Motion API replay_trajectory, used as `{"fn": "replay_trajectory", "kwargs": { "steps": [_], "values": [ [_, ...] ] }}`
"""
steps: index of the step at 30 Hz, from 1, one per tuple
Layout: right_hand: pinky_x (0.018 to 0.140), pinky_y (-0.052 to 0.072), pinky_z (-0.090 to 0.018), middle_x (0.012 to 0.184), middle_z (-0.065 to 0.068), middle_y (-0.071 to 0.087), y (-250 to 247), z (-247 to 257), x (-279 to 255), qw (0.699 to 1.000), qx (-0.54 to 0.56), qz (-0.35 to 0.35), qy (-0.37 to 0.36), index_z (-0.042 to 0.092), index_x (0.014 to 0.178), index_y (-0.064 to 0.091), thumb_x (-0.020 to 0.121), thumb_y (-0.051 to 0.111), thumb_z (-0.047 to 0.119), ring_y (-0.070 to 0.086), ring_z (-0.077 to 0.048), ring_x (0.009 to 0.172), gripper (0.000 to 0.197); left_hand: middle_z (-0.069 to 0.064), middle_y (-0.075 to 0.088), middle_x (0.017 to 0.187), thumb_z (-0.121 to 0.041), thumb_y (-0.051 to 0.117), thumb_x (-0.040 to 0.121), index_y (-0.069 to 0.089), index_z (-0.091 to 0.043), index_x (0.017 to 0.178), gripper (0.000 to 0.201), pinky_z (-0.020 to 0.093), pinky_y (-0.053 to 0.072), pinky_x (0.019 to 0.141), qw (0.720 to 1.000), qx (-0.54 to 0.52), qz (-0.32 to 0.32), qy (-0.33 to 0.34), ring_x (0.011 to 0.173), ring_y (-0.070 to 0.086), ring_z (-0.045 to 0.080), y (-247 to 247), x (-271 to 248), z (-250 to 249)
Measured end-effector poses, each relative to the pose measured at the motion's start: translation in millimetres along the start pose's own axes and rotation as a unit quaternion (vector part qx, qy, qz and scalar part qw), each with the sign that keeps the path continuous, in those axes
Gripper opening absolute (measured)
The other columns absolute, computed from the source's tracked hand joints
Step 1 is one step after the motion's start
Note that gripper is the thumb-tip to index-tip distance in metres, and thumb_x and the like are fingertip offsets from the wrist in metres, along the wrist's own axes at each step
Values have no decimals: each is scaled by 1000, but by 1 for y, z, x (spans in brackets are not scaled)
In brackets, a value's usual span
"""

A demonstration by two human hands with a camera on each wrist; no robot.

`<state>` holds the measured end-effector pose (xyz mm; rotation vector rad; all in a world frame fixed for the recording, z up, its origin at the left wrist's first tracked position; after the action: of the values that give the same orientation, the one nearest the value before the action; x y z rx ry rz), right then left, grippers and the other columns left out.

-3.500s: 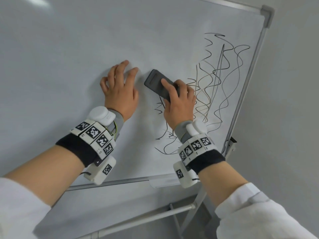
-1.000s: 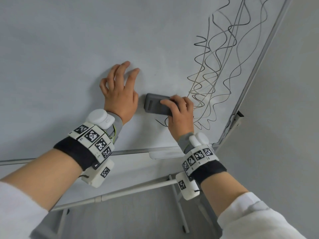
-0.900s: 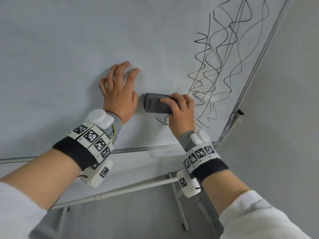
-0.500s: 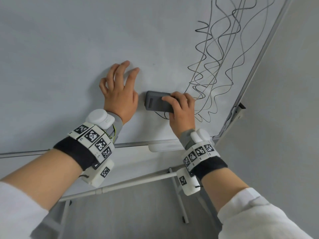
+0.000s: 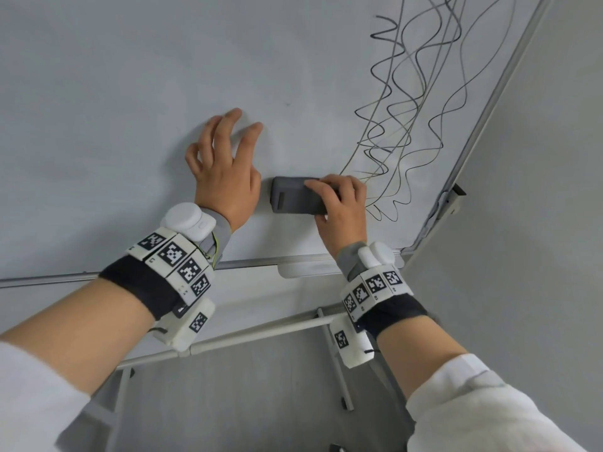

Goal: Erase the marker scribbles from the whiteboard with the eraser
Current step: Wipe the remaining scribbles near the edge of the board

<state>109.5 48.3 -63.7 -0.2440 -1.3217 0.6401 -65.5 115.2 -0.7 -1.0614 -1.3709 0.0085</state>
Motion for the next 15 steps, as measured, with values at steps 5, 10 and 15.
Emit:
{"fn": "replay_trajectory", "kwargs": {
  "steps": [5,10,15],
  "values": [
    [87,37,-31,108,-7,52,3,-3,-10,1000,-8,21,7,24,112,56,54,67,-18,36,-29,102,72,10,36,143,-7,41,73,43,-23,128,58,48,27,95,1000,3,-5,4,128,20,25,3,-1,0],
    [87,41,-33,109,-12,55,-10,-3,17,1000,15,-2,19,18,114,60,58,65,-15,35,-28,106,64,11,35,144,-9,41,73,42,-22,128,57,48,27,95,1000,-3,-6,1,129,19,25,6,-2,-2],
    [88,42,-35,111,-11,55,-8,-4,13,1000,17,-7,13,21,116,56,60,65,-14,36,-29,108,67,10,35,144,-10,40,73,43,-23,128,57,48,27,95,1000,-3,-10,4,130,20,26,11,-5,-5]
  ]
}}
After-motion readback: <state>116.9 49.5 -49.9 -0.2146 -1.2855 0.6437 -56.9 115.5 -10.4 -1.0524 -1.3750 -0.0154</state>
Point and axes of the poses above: each hand's wrist, its own x-axis towards the middle knuckle, its own y-axis out of the palm, z = x × y, the point moved 1 cm from there along x, towards the middle knuckle
